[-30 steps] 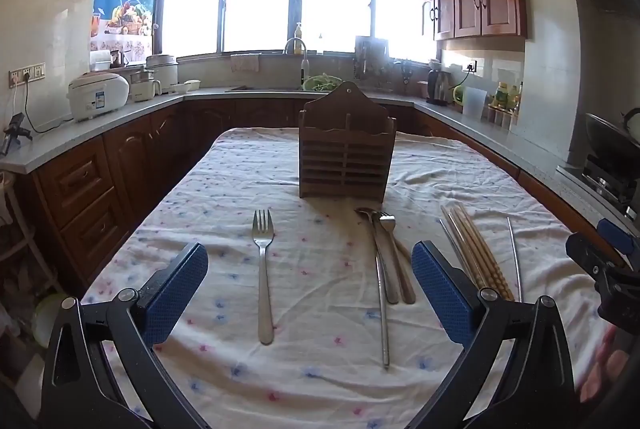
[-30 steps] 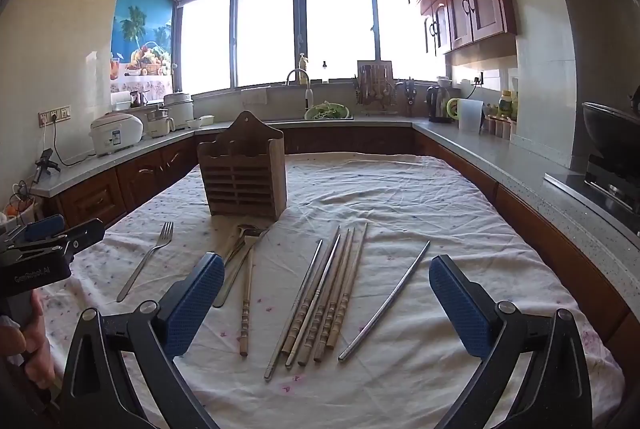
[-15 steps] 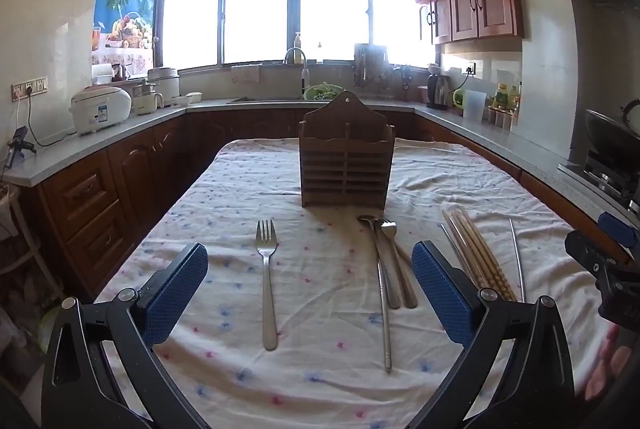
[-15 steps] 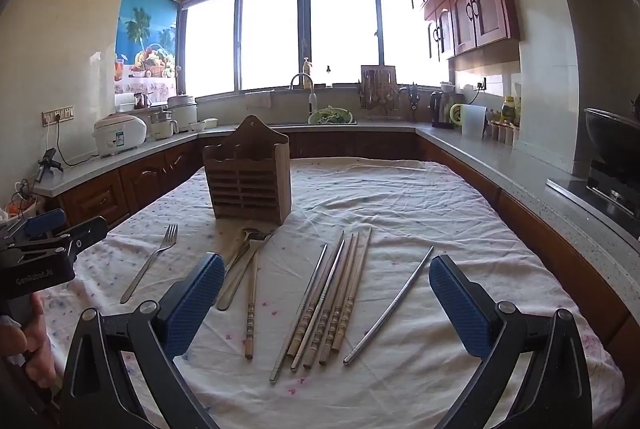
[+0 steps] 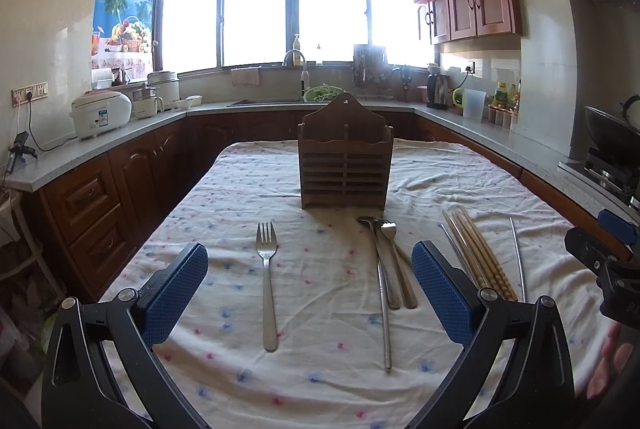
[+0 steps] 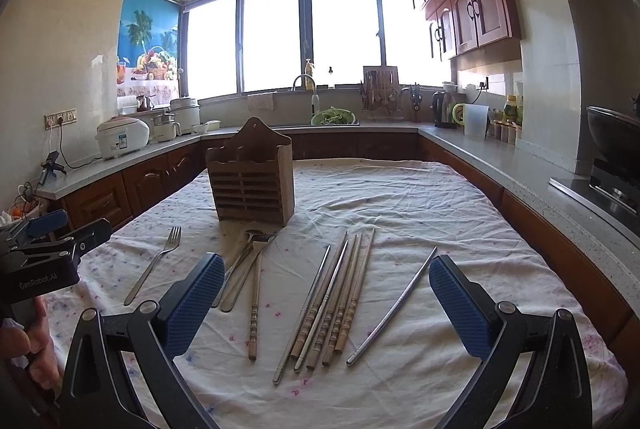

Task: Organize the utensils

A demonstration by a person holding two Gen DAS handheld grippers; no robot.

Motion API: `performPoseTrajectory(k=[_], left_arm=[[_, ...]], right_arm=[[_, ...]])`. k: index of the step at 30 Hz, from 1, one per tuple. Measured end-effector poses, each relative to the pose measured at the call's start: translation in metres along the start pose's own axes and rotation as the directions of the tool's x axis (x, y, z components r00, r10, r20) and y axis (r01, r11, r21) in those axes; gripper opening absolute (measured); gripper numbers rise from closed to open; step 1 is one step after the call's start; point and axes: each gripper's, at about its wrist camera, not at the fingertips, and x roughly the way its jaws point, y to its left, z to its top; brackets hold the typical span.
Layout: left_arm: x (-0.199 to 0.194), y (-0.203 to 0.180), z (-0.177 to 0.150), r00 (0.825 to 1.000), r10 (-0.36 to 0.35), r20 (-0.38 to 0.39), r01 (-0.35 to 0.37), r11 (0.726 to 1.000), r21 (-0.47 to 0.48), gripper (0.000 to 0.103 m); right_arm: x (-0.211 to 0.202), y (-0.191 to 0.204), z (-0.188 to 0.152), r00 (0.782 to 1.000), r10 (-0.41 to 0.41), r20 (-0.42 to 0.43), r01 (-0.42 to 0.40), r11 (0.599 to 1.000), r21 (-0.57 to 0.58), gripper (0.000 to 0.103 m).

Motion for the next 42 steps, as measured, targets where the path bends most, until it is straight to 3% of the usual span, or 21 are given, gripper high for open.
performPoseTrajectory(k=[31,42], left_arm=[[0.007,0.0,-0.003,1.0,-0.013,-0.016,0.012,1.0,-0.002,0.103],[0.023,0.003,-0.003,0.997,-0.045,-0.066,0.044,0.999,-0.025,0.103]], right_arm=[[0.009,0.001,0.0,1.0,0.016,-0.011,-0.016,1.0,-0.006,0.103],[0.018,-0.006,0.002,0.999,0.026,-0.033,-0.025,1.0,0.017,0.103]])
